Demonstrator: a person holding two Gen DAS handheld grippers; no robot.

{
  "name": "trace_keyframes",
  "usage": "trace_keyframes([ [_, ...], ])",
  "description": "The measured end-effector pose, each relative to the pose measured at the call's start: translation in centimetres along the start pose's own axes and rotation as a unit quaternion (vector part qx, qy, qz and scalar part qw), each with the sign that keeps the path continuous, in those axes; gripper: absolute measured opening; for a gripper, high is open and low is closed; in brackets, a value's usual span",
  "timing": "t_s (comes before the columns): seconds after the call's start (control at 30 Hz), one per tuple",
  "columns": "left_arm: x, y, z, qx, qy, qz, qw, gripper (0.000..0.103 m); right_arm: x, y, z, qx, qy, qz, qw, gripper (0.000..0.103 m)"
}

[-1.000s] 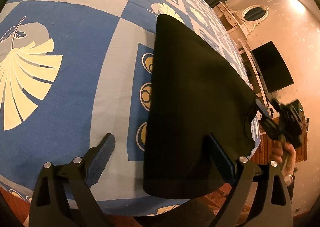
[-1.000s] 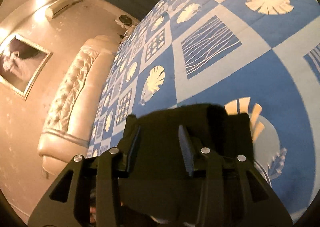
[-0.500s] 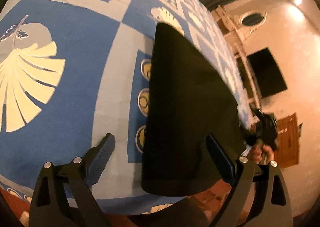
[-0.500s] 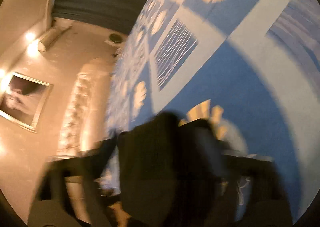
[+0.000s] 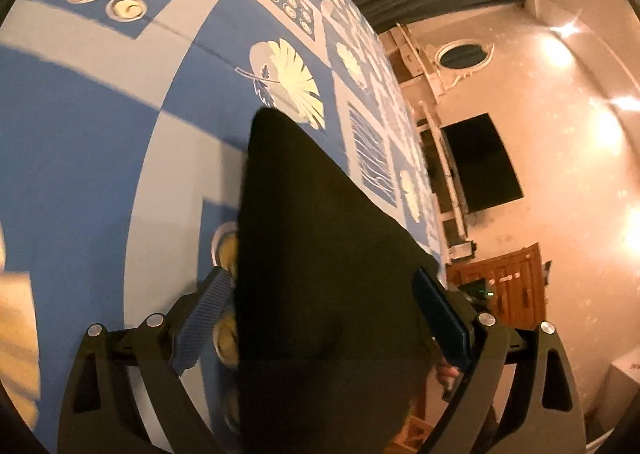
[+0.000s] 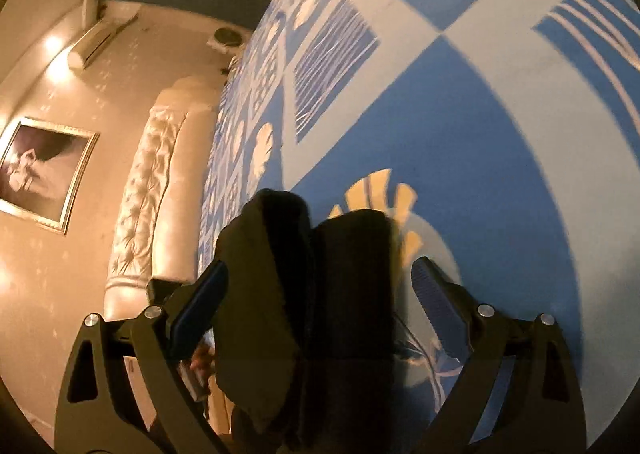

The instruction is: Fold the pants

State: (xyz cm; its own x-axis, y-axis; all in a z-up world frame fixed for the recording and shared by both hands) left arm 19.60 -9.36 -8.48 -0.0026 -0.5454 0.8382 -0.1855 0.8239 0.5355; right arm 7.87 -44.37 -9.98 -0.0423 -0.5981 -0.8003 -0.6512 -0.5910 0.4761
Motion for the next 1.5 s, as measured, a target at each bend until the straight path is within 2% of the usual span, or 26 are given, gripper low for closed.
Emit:
trace_keyframes([
  [0.17, -0.7, -2.0, -2.5, -0.017, 0.008, -0.006, 0.9998, 0.091, 0.0, -1.9, -0.9, -0.005, 0.015, -0.009, 1.000, 0.093],
  [0.43, 0.3, -3.6, -3.5, -0.025, -0.015, -0.007, 0.9995, 0.091, -0.7, -3.1, -1.5, -0.016, 0.043, 0.007, 0.999, 0.093],
  [0.47, 0.4, -3.6, -3.4, -0.025, -0.018, -0.008, 0.9995, 0.091, -0.7, -3.1, -1.5, -0.017, 0.044, 0.009, 0.999, 0.090],
  [0.57, 0.7, -4.1, -3.4, -0.024, -0.023, -0.010, 0.9994, 0.091, -0.3, -2.8, -1.1, -0.023, 0.045, 0.027, 0.998, 0.063],
  [0.7, 0.6, -4.2, -3.6, -0.027, -0.023, -0.009, 0.9993, 0.091, 0.1, -2.7, -1.0, -0.025, 0.041, 0.026, 0.998, 0.052],
  [0.73, 0.6, -4.2, -3.6, -0.027, -0.023, -0.008, 0.9993, 0.089, 0.1, -2.7, -0.9, -0.023, 0.042, 0.028, 0.998, 0.052],
  [0.77, 0.5, -4.3, -3.6, -0.026, -0.023, -0.016, 0.9993, 0.069, 0.0, -2.7, -0.8, -0.021, 0.043, 0.031, 0.998, 0.051],
  [0.8, 0.3, -4.6, -3.8, -0.029, -0.020, -0.029, 0.9990, 0.053, 0.0, -2.7, -0.8, -0.020, 0.043, 0.032, 0.998, 0.050],
  [0.9, -0.5, -4.6, -3.8, -0.036, -0.011, -0.026, 0.9990, 0.040, -0.2, -2.8, -0.7, -0.015, 0.041, 0.032, 0.999, 0.049],
  [1.0, -0.5, -4.1, -3.6, -0.028, -0.015, -0.026, 0.9992, 0.031, -0.8, -2.9, -0.7, -0.011, 0.046, 0.034, 0.998, 0.046],
  [1.13, 0.6, -3.4, -3.5, -0.008, -0.046, -0.041, 0.9981, 0.026, -1.9, -3.1, -1.0, -0.005, 0.056, 0.034, 0.998, 0.043],
  [1.27, 0.8, -1.9, -4.2, 0.007, -0.045, -0.042, 0.9981, 0.024, -3.2, -4.4, -1.4, -0.006, 0.065, 0.023, 0.998, 0.043],
  [1.5, -1.3, 2.2, -7.4, 0.040, -0.032, -0.064, 0.9966, 0.024, -5.9, -10.5, -2.7, -0.025, 0.074, -0.011, 0.997, 0.042],
])
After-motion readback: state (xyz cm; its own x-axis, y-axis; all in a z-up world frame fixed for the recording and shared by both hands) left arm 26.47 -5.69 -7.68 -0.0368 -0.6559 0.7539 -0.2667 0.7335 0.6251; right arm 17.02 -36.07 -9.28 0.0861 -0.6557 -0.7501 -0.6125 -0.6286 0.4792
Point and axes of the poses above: each gripper's, at about its wrist camera, not at the fingertips, and y roughly against the way its jaws point, x to its right, z to its underside, the point moved 1 cm from there along -y, roughly the way its jaws point, and after that the axes turned 11 degrees about y, right-handed, at the moved point
